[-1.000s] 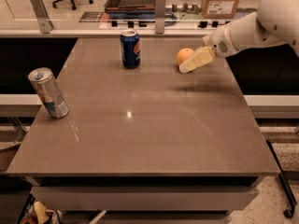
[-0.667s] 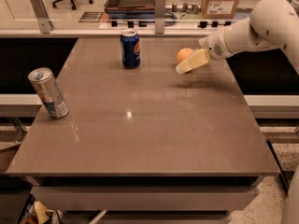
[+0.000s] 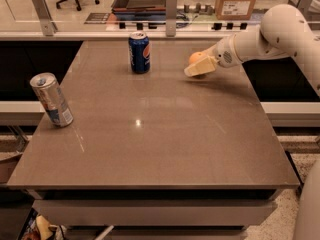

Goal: Move orange near redbull can

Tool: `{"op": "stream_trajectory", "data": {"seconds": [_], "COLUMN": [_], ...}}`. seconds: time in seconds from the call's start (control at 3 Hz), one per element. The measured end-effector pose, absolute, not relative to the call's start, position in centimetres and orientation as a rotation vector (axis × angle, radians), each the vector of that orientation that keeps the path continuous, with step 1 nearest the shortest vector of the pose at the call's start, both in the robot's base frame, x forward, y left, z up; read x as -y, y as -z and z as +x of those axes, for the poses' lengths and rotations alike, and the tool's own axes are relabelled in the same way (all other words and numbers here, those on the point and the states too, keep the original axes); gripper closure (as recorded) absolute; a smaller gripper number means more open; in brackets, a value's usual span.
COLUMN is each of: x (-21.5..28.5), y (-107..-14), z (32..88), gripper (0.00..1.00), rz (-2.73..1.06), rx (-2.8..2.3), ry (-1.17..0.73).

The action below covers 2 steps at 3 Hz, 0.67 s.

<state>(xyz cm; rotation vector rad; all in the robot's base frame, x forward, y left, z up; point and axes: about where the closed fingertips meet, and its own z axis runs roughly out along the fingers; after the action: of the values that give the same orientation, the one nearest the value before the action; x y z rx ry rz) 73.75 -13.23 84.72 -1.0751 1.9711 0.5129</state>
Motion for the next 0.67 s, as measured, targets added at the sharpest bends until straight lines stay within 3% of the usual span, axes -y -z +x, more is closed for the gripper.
{"op": "stream_trajectory", "data": {"seconds": [0.67], "x": [12.69], "y": [-84.3], "z": [73.81], "gripper": [0.8], "rz": [-1.082], "rx": [-1.972], "ry": [-0.523]}}
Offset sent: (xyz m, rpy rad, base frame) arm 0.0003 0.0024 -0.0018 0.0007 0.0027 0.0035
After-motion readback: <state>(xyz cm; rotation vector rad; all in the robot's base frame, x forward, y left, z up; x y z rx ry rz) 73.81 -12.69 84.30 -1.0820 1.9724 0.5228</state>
